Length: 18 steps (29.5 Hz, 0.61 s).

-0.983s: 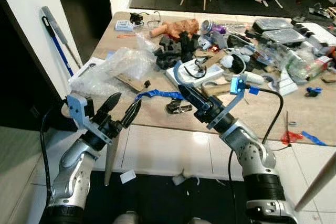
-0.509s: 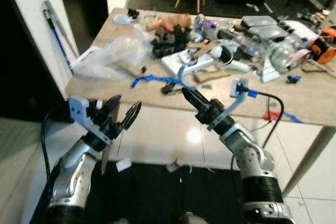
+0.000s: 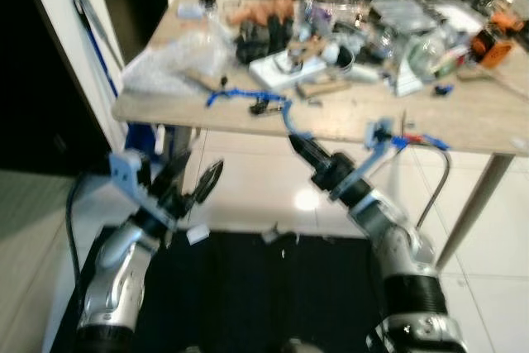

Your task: Picking trash to rubbish bin

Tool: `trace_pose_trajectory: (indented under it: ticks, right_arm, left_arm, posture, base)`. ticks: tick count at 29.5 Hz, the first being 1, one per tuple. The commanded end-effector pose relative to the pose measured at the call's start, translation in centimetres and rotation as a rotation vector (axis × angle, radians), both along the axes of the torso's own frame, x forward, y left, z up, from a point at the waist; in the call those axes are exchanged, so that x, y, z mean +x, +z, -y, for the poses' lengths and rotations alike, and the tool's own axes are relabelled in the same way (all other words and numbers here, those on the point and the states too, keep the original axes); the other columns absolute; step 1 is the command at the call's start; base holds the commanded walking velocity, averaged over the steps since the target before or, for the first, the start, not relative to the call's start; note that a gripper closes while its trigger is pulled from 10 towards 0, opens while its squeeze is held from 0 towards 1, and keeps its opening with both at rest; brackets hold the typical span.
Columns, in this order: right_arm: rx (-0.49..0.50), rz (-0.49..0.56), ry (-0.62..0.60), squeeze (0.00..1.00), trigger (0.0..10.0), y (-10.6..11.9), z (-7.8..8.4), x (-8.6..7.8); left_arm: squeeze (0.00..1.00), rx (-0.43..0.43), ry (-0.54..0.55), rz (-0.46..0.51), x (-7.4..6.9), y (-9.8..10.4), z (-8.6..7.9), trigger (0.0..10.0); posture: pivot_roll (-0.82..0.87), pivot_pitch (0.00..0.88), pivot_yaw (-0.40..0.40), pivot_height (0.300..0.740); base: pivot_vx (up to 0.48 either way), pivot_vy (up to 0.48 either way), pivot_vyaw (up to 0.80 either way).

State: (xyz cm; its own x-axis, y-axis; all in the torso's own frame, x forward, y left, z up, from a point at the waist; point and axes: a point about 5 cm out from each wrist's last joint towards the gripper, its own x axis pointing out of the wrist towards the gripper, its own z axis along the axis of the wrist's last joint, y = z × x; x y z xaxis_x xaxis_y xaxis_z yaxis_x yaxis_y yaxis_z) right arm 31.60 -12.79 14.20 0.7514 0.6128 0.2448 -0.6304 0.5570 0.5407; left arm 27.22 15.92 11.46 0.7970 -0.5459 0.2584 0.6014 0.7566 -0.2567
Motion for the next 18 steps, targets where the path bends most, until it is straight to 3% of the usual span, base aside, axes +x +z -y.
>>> trace_pose_trajectory:
  ticks: [1, 18]
  right_arm:
    - [-0.006, -0.003, -0.011, 0.00, 10.0, 0.08, 0.32, 0.01]
    - [-0.013, -0.012, -0.007, 0.00, 10.0, -0.14, 0.27, 0.02]
  left_arm:
    - [0.00, 0.012, -0.004, -0.007, -0.18, -0.32, -0.05, 10.0]
    - [0.00, 0.013, -0.013, -0.008, -0.16, -0.59, 0.04, 10.0]
  posture:
    - [0.05, 0.000, -0.025, 0.740]
    - [0.05, 0.000, -0.027, 0.740]
  base:
    - [-0.322, 0.000, 0.00]
    - [-0.326, 0.000, 0.00]
